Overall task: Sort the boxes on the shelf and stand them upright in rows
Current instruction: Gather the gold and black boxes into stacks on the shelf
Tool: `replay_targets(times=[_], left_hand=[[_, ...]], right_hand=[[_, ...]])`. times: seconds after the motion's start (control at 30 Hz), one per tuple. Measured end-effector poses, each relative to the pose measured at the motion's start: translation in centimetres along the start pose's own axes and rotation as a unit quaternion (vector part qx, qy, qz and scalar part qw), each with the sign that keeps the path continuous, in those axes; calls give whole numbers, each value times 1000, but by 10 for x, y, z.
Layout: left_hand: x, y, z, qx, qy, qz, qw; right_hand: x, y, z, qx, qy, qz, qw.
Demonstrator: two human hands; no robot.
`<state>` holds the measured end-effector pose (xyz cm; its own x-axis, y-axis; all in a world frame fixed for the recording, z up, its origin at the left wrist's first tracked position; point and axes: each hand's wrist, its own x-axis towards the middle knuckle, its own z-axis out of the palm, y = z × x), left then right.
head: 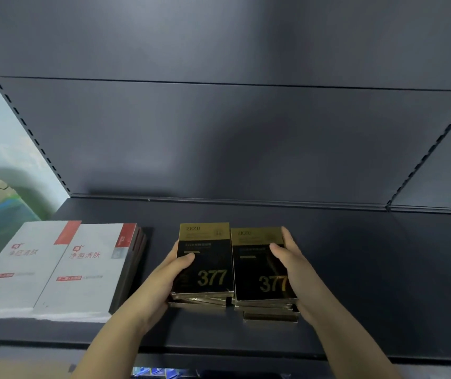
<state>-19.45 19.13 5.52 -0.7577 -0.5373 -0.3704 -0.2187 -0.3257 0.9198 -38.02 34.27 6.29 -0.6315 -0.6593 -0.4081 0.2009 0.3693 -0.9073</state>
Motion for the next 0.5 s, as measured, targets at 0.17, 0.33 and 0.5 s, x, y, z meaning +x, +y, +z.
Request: replay_targets(times=[0.17,0.33,0.5], left_hand=[[-2,-3,12,-47,-21,-40,998],[12,-6,35,-105,-8,-33,994],[25,-12,80,-96,-21,2,995]], right_hand=[[-7,7,-11,20,-9,8,1000],[-11,-1,-28,106,0,26,994],[-16,-8,-70,101,20,22,994]])
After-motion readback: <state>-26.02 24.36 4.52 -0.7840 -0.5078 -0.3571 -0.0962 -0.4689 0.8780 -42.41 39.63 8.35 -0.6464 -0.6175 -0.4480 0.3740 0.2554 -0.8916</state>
